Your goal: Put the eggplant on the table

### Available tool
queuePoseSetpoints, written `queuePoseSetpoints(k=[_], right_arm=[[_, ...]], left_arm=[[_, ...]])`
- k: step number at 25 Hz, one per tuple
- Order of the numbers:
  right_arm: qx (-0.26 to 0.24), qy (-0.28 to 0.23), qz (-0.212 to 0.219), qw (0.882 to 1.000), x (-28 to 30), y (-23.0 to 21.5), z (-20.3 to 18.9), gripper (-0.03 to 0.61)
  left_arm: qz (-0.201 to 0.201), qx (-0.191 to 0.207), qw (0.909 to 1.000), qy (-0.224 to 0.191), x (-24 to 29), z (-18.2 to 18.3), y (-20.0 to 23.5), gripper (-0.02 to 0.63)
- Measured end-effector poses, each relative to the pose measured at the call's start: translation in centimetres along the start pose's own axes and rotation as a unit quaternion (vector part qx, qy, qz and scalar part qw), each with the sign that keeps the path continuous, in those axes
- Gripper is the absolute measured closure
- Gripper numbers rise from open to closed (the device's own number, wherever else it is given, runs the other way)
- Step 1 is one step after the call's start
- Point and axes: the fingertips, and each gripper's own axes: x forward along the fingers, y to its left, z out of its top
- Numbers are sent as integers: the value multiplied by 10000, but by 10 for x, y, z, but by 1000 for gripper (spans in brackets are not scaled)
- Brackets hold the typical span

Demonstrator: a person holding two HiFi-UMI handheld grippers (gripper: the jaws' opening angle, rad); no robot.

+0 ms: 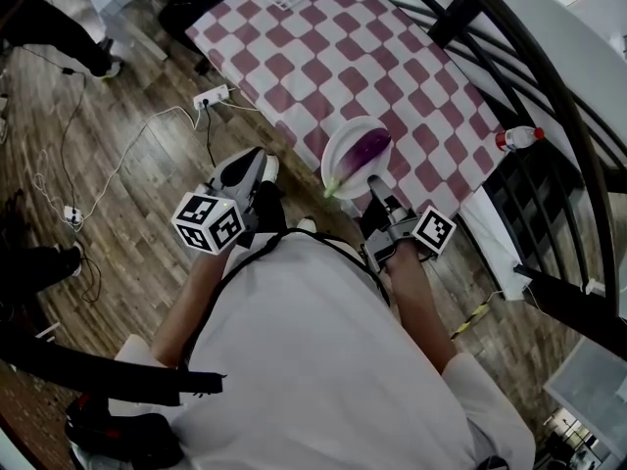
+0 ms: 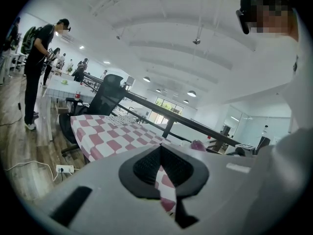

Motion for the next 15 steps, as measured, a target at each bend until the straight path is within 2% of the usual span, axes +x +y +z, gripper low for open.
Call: queuePoseSetpoints(k=[8,15], right_arm=[[19,-158,-27,9999,27,2,15,555],[56,-467,-120,9988,60,6,31,555]], left_arm=[[-149,14,9998,94,25,13,20,614],[-465,44,9986,265,63,35,47,614]])
